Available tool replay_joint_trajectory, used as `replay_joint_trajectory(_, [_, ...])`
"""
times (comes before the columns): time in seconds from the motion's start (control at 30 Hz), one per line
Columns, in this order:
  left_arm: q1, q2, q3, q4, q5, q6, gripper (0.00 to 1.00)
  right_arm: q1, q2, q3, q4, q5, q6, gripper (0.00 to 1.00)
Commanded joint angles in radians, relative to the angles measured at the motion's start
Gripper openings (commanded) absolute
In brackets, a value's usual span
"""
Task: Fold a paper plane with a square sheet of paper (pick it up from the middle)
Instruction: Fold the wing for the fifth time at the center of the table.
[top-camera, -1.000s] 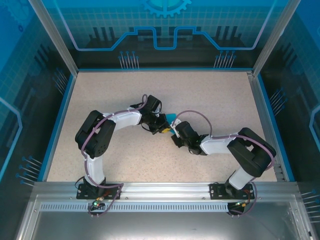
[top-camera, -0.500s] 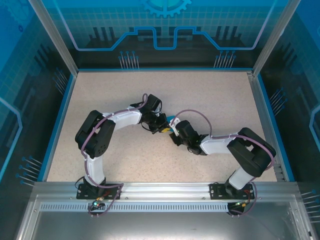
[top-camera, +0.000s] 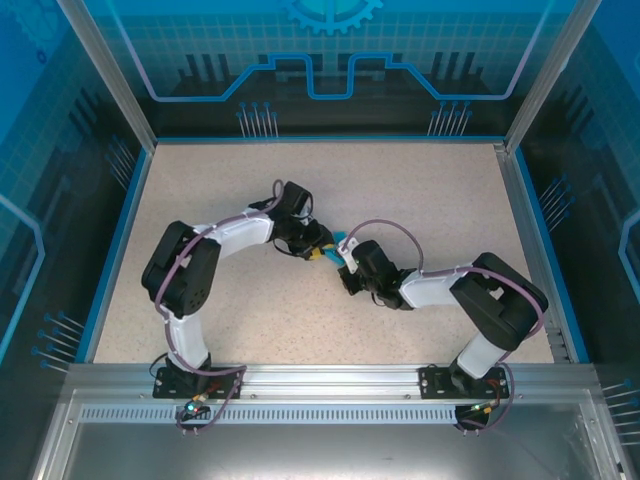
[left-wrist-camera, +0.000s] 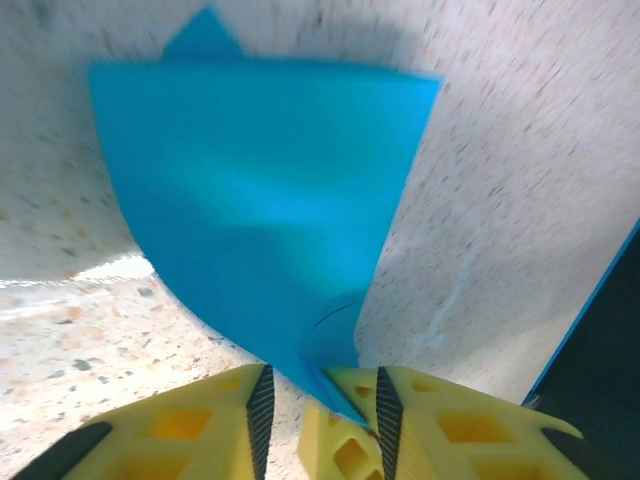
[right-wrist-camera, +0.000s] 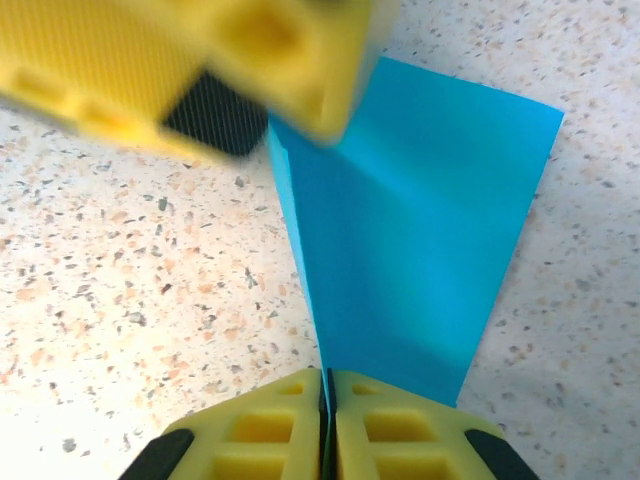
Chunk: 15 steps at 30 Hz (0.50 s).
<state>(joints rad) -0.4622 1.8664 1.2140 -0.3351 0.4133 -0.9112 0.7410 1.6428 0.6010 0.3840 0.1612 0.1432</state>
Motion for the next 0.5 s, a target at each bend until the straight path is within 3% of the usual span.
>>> replay_joint_trajectory(0.0, [0.037, -0.080, -0.034, -0.020, -0.028, 0.014, 0.40, -0.034, 0.012, -0.016, 0.055, -0.109, 0.090, 0.09])
replay_joint_trajectory(0.2, [0.053, -0.128, -0.100, 0.037, -0.024, 0.014, 0.47, -0.087, 0.017, -0.012, 0.061, -0.240, 0.192, 0.09])
replay_joint_trajectory(0.47, [0.033, -0.143, -0.182, 0.185, 0.041, 0.021, 0.48, -0.163, 0.041, -0.043, 0.106, -0.356, 0.316, 0.11])
